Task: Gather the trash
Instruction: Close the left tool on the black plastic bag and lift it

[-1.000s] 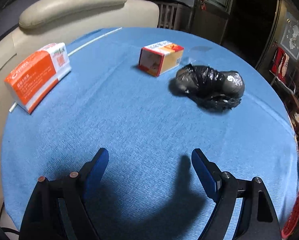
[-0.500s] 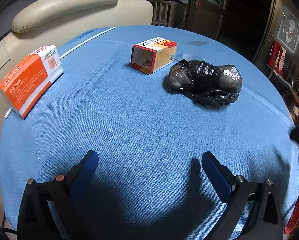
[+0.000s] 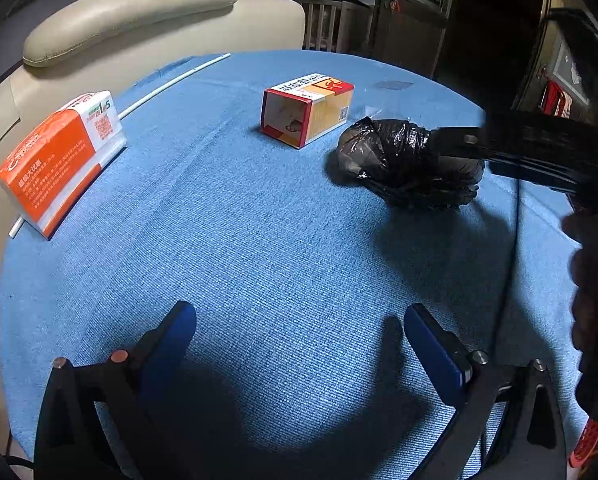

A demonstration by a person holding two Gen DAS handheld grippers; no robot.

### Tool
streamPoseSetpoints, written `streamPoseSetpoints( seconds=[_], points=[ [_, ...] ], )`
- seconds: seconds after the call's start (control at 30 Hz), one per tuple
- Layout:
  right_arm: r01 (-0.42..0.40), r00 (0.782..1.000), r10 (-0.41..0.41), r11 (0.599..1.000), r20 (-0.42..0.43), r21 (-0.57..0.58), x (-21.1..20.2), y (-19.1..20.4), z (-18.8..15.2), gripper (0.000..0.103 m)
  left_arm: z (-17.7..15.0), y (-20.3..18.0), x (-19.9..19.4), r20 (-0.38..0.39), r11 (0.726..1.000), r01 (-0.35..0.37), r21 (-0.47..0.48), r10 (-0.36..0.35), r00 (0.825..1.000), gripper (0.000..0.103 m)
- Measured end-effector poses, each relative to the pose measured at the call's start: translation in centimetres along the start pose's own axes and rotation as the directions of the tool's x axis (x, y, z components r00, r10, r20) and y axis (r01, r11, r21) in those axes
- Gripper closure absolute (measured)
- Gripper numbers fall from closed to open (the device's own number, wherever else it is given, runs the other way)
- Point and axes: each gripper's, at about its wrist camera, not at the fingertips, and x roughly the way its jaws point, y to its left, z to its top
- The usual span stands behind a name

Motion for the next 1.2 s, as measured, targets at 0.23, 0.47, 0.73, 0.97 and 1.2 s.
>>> streamPoseSetpoints(
  seconds=[0.23,0.47,0.73,0.97,1.2],
  points=[
    [-0.055,0.998,0.055,0.998,-0.019,0.007,2.3,0.4,0.6,0.061,0.1,-0.2,0.2,-0.005,1.000,-0.012,0.010,0.012,1.000,0.000],
    [-0.075,0.997,0.075,0.997,-0.014,0.002,-0.9,-0.7,-1.9,0.065,0.1,-0.6,0.3,-0.010,0.999,-0.028,0.020,0.028,1.000,0.000],
    [-0.065,0.996,0.071,0.994,-0.062,0.088,-6.0,-5.8,-7.7,0.043,0.1,-0.9,0.5,-0.014,0.999,-0.043,0.031,0.044,0.999,0.000],
    [-0.088,0.996,0.089,0.993,-0.001,0.078,-9.5,-7.7,-9.5,0.031,0.1,-1.0,0.4,-0.014,0.999,-0.045,0.032,0.045,0.999,0.000],
    [-0.055,0.993,0.025,0.960,0.111,0.275,-11.0,-12.0,-8.4,0.031,0.1,-1.0,0.4,-0.014,0.998,-0.046,0.031,0.046,0.999,0.000]
  ],
)
